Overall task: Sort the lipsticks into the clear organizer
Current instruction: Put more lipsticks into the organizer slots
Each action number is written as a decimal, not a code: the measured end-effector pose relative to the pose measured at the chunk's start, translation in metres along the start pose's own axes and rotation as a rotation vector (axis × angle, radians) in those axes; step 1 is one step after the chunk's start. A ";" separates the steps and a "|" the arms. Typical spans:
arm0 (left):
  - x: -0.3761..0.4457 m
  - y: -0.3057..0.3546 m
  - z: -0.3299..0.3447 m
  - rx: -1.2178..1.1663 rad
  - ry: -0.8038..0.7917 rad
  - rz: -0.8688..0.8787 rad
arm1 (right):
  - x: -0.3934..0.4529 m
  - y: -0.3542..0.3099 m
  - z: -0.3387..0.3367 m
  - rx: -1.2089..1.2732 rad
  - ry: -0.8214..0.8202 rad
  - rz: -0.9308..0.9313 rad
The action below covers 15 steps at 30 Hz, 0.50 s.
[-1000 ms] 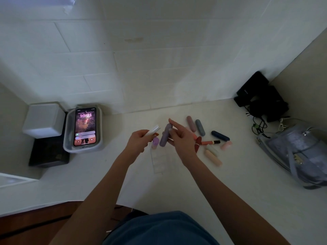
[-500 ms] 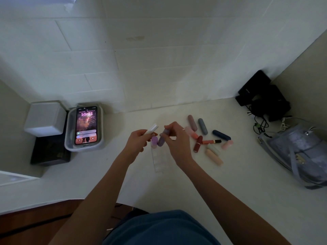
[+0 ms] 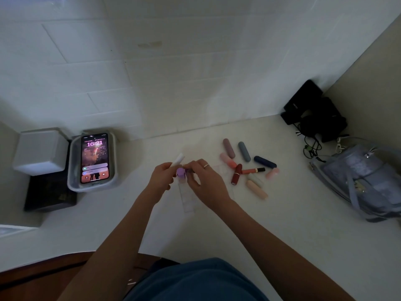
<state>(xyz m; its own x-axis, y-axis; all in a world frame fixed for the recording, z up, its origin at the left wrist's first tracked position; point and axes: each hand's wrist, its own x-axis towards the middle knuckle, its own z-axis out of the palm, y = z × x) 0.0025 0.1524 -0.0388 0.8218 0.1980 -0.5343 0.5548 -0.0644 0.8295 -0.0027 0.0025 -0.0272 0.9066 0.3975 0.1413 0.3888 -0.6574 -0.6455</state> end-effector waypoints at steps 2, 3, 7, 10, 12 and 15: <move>0.002 0.001 0.000 -0.001 0.003 -0.006 | -0.001 0.005 0.001 -0.062 -0.010 -0.006; 0.003 0.002 0.001 0.000 0.008 -0.013 | -0.001 0.007 0.001 -0.085 -0.016 -0.010; 0.005 0.007 0.003 0.041 0.049 -0.010 | 0.001 0.014 -0.005 0.000 0.063 0.024; 0.009 0.006 0.001 0.059 0.066 0.026 | 0.015 0.031 -0.015 0.053 0.244 0.091; 0.011 0.005 0.000 0.062 0.050 0.025 | 0.026 0.053 -0.022 -0.030 0.327 0.193; 0.015 0.008 0.000 0.076 0.028 -0.002 | 0.041 0.086 -0.030 -0.252 0.181 0.377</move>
<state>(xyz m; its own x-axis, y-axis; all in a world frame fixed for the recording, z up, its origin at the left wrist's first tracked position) 0.0197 0.1545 -0.0404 0.8171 0.2252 -0.5307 0.5659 -0.1374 0.8129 0.0732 -0.0565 -0.0543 0.9972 -0.0011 0.0754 0.0352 -0.8776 -0.4782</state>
